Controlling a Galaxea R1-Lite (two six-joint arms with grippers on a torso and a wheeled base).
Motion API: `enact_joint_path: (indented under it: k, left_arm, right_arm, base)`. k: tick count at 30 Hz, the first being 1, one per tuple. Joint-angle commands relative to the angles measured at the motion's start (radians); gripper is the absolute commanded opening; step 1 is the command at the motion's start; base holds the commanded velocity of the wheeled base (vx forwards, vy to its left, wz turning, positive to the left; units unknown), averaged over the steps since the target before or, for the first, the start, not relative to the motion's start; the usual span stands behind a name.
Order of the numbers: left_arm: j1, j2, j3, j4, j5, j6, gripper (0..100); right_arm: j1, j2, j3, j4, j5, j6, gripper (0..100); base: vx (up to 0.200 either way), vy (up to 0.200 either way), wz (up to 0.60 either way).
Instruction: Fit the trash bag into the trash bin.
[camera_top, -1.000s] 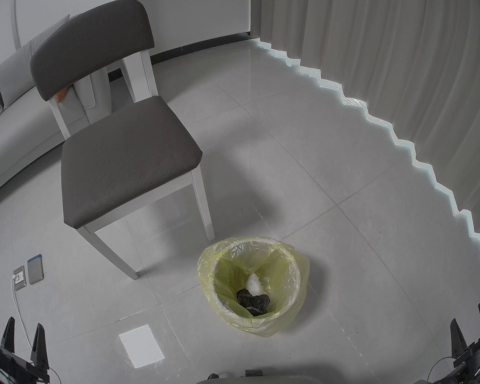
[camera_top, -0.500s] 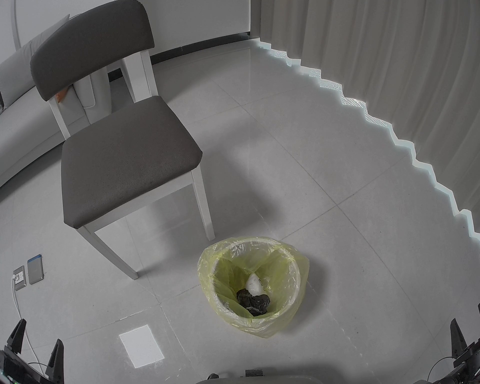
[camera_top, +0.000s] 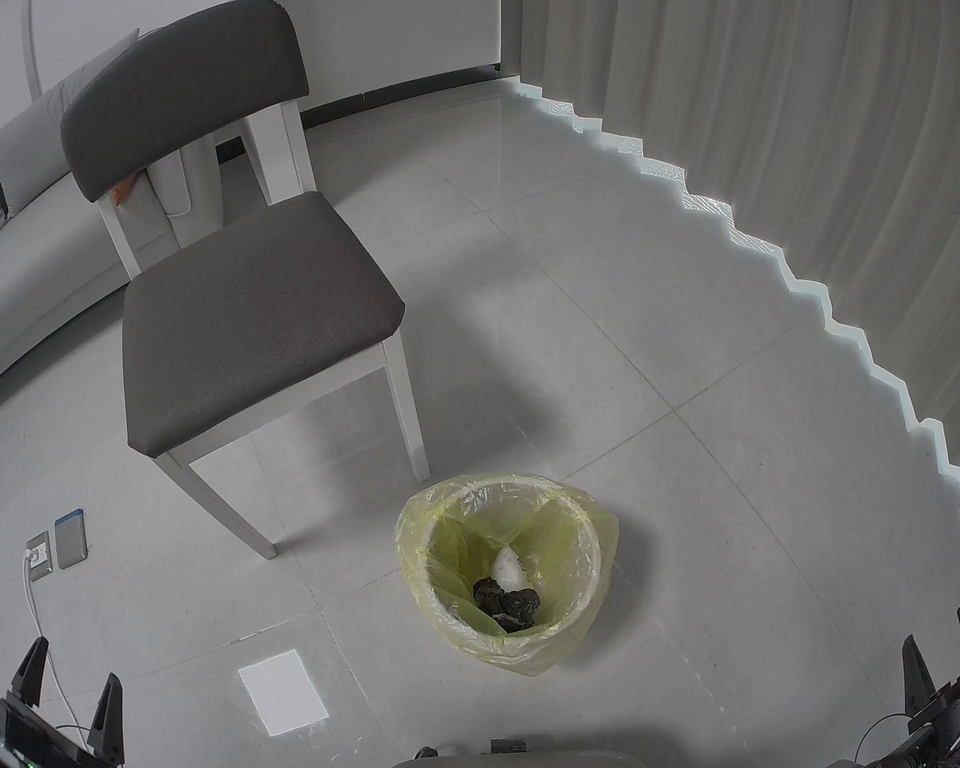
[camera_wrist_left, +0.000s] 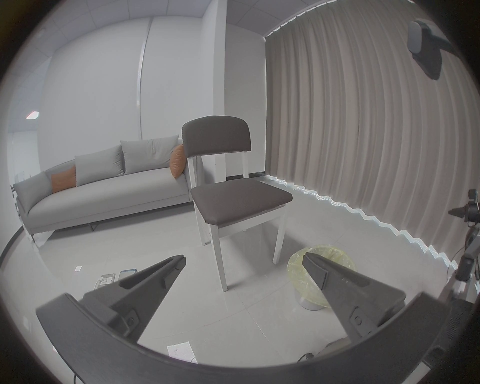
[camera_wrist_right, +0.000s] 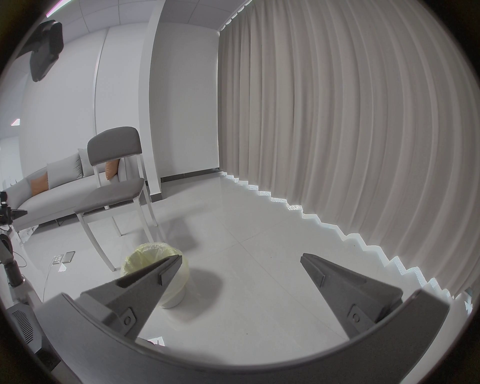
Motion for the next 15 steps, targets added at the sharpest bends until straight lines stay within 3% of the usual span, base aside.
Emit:
enact_joint_path:
  k: [1,15]
  left_arm:
    - [0.0,-0.013,0.018,0.001,-0.006,0.007,100]
    - [0.0,-0.013,0.018,-0.001,-0.005,0.002,100]
  right_arm:
    - [0.0,-0.014,0.016,0.001,0.001,-0.002,100]
    - [0.0,-0.014,0.018,-0.002,-0.002,0.015,100]
  base:
    - [0.0,0.0,0.0]
    - [0.0,0.0,0.0]
